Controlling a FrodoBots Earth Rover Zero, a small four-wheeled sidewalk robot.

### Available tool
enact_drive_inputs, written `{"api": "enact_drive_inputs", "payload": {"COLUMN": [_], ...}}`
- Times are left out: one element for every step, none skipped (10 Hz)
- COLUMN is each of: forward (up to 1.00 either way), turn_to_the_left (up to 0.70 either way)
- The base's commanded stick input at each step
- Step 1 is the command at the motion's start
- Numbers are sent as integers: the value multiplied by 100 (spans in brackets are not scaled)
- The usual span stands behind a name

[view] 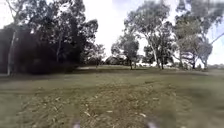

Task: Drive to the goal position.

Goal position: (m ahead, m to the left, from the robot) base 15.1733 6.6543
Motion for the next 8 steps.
{"api": "enact_drive_inputs", "payload": {"forward": [70,70,70,70,70,70,70,70], "turn_to_the_left": [0,0,0,0,0,0,0,0]}}
